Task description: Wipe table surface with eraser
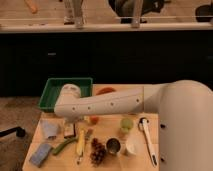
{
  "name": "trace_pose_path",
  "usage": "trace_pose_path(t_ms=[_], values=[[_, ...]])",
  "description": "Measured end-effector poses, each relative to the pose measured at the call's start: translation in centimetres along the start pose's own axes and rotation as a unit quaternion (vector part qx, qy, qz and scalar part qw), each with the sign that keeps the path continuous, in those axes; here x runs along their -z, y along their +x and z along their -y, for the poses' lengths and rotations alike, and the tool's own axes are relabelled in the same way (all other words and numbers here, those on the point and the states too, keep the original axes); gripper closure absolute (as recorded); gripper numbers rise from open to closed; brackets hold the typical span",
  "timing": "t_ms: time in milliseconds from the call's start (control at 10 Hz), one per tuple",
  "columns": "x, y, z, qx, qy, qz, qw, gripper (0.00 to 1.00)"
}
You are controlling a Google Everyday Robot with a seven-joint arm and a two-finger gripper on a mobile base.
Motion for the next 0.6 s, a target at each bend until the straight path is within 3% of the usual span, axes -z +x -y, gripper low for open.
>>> trace_pose_path(t_ms=[300, 600], values=[[-0.6, -0.5, 1.6, 0.024, -0.018, 0.007, 0.9995, 0.20], [-1.5, -0.4, 2.5, 0.017, -0.023, 0.018, 0.9994, 0.20]])
